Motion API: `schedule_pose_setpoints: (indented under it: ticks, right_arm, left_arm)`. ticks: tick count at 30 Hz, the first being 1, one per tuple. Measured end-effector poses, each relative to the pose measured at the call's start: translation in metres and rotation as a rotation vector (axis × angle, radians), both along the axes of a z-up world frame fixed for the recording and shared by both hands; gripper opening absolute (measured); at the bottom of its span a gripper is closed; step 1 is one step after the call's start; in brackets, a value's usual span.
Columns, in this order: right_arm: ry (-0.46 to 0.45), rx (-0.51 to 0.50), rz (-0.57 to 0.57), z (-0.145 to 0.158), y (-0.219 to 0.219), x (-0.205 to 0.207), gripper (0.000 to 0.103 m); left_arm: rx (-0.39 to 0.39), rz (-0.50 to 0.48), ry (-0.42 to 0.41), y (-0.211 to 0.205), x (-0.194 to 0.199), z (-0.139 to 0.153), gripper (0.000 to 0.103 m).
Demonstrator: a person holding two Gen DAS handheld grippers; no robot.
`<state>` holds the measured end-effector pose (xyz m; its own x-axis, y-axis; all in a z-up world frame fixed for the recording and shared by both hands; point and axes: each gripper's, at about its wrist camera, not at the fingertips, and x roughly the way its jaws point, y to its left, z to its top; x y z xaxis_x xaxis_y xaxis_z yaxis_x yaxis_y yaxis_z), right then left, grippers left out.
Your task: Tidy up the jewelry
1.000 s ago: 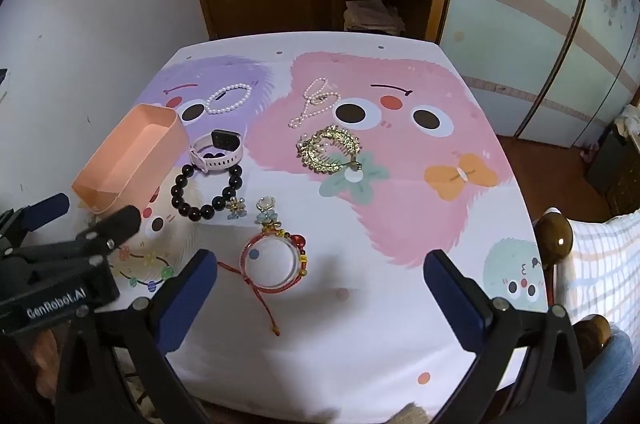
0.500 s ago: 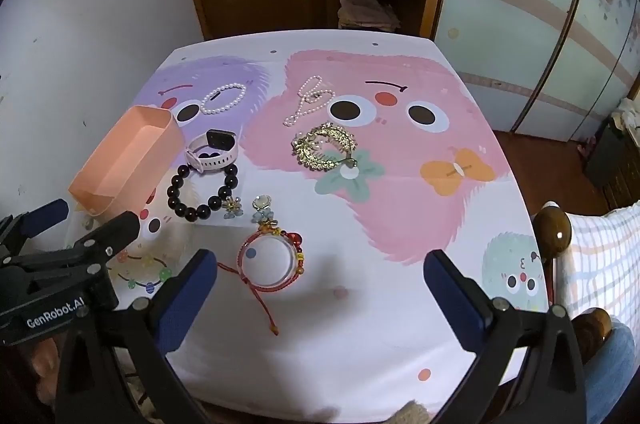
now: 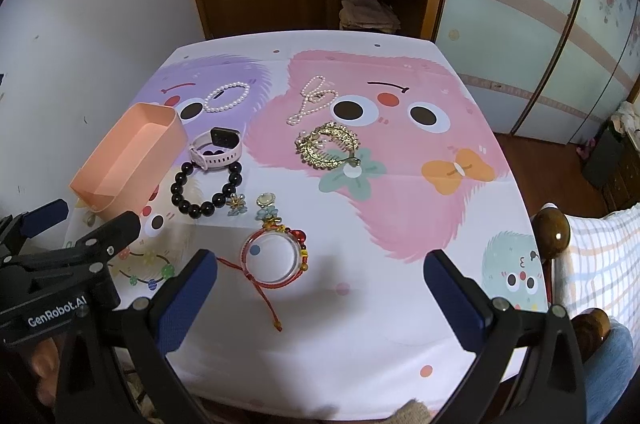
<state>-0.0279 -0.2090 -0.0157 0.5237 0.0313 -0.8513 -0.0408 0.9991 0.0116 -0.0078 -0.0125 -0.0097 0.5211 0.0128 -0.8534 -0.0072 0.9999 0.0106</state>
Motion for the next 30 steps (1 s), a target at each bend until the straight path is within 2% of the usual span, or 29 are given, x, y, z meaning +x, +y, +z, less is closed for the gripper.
schedule_pose_setpoints:
  ticks: [30]
  right_arm:
    - [0.0,0.0,0.006,-0.0016,0.0043,-0.0032,0.103]
  left_arm:
    - [-0.009,0.005,0.021,0.0044,-0.0032,-0.0033,0.1]
